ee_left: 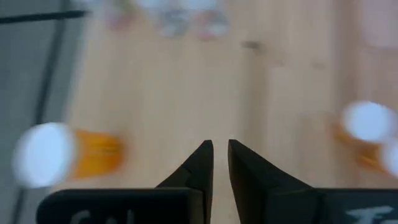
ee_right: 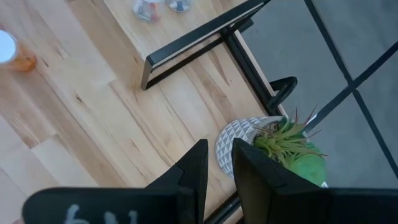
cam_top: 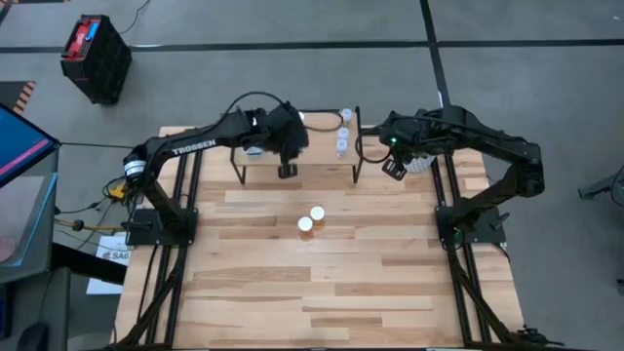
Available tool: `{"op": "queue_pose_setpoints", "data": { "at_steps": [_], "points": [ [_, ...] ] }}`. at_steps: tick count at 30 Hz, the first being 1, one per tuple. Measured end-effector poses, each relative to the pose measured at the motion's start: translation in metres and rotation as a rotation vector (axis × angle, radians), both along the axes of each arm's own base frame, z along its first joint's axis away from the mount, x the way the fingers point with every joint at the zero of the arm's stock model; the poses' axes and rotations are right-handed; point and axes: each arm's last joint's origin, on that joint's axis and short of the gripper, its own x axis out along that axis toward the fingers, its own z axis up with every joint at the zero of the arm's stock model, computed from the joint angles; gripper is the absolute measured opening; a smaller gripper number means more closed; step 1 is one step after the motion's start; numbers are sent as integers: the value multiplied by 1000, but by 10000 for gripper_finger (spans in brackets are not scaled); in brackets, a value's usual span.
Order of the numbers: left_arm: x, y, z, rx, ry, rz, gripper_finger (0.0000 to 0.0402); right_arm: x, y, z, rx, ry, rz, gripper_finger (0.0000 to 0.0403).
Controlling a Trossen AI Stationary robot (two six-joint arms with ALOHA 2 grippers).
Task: Pick and place medicine bottles onto shelf by color
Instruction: Put the bottom orange pill bottle on the shelf aligned with the other orange pill bottle
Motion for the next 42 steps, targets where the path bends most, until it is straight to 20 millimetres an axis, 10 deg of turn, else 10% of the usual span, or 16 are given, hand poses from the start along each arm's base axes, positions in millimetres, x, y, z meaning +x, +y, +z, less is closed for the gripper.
{"op": "queue_pose_setpoints", "data": {
  "at_steps": [16,24,33,42],
  "points": [
    [5,-67,-12,-281,138,-183,228,-9,23,9,-12,-31,123,95],
    [27,-91,-53,-288,242,-40,316,-31,28,22,-24,-102,133,95],
    [47,-123,-96,-291,337,72,329,-48,30,30,-33,-155,131,95],
    [53,-139,-97,-208,275,79,330,-51,30,31,-32,-167,124,95]
  ]
}}
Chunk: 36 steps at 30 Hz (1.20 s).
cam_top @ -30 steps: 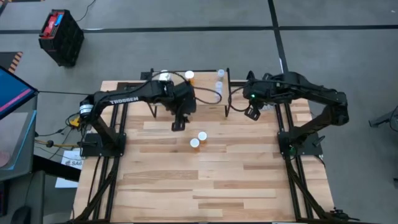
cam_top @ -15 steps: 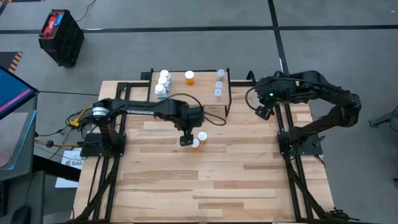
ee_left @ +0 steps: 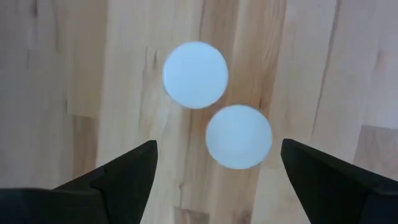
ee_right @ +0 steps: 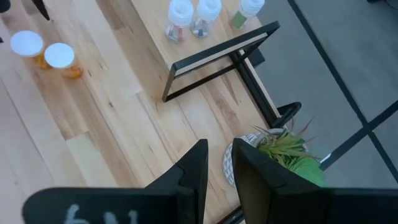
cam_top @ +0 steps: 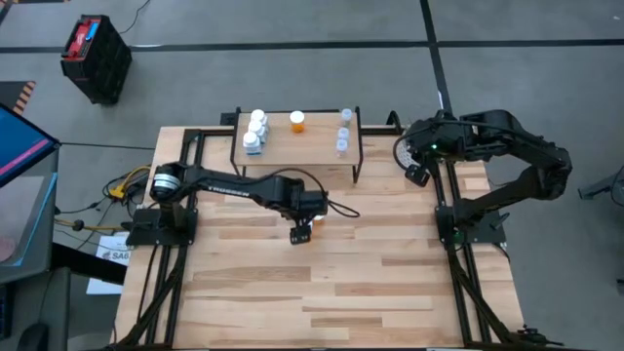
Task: Pick and place medicine bottles onto shelf by color
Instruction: Put the bottom orange pill bottle on the shelf aligned with the other orange pill bottle
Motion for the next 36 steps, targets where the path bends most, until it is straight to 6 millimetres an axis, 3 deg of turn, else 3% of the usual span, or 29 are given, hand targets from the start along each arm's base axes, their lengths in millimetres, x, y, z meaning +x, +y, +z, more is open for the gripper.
{"op": "queue_pose_setpoints", "data": {
  "at_steps": [22,29,36],
  "points": [
    [19,-5,-48,-18,76,-26,329,0,0,0,-3,4,6,95],
    [20,-4,-49,-11,77,-48,328,0,0,0,-3,4,7,95],
    [17,-4,-48,-13,106,-60,261,0,0,0,-4,5,8,95]
  ]
}}
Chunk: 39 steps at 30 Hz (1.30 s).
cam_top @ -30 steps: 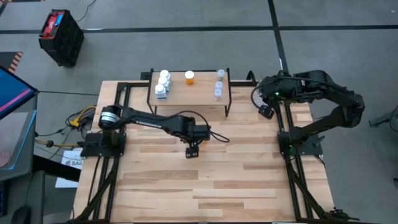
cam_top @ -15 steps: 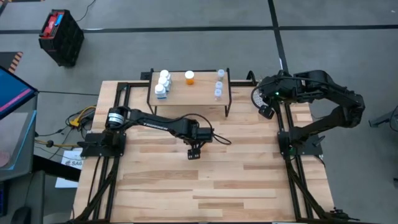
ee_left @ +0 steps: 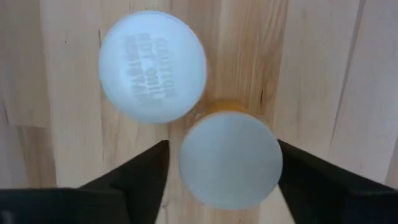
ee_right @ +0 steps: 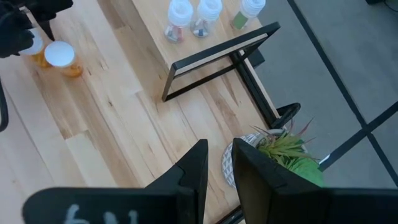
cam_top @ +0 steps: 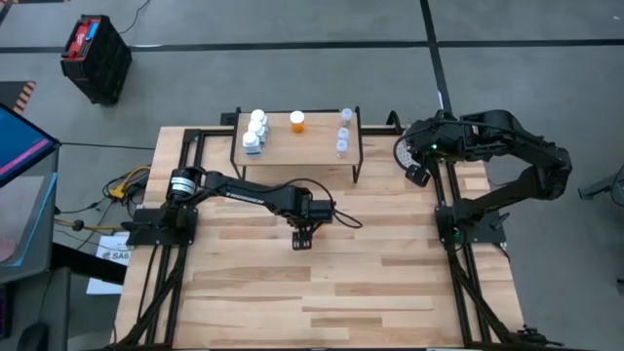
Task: Pick and place medicine bottles onto shelf by color
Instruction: Put the bottom orange pill bottle on the shelf aligned with the other orange pill bottle
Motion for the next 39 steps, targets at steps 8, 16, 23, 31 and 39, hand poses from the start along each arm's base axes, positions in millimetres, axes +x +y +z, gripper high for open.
{"op": "queue_pose_setpoints", "data": {
  "at_steps": [8,16,23,31,39],
  "points": [
    [0,-1,7,-40,14,-18,171,0,0,0,0,0,-1,95],
    [1,4,57,31,66,-101,201,0,0,0,4,-5,-9,95],
    [-1,42,118,78,10,-102,189,0,0,0,4,-5,-9,95],
    [-19,114,168,123,-73,-1,192,0,0,0,4,-5,-9,95],
    [-42,181,168,129,-73,148,193,0,0,0,4,-5,-8,95]
  ]
}}
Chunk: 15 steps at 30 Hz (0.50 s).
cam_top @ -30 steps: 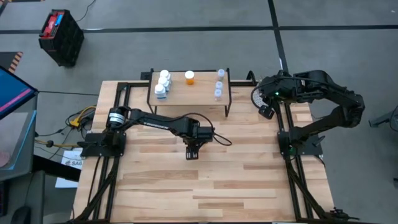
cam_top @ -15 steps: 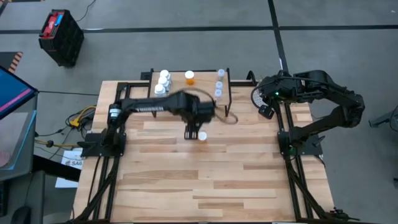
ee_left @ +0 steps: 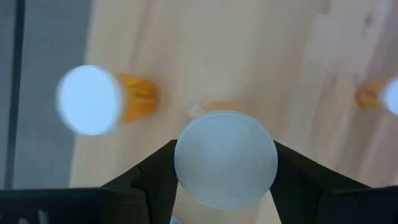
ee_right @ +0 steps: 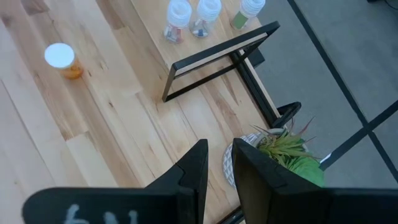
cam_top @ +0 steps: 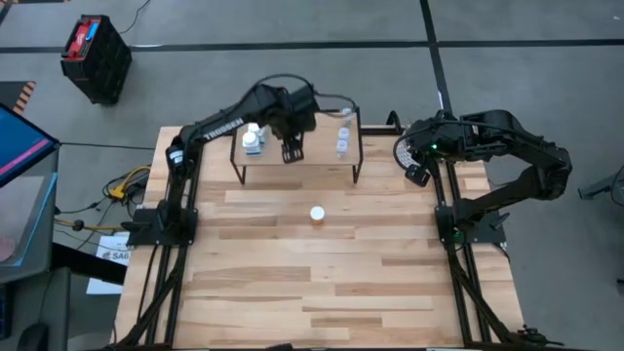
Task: Pick and place medicine bottles onto shelf by color
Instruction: Put the bottom orange pill bottle on the shelf aligned with the other orange pill bottle
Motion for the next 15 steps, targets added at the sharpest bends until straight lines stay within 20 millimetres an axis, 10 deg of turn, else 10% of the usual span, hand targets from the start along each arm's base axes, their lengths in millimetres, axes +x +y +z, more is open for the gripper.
{"op": "queue_pose_setpoints", "data": {
  "at_steps": [15],
  "points": [
    [1,27,-15,-50,-9,11,193,0,0,0,0,0,1,95]
  ]
}}
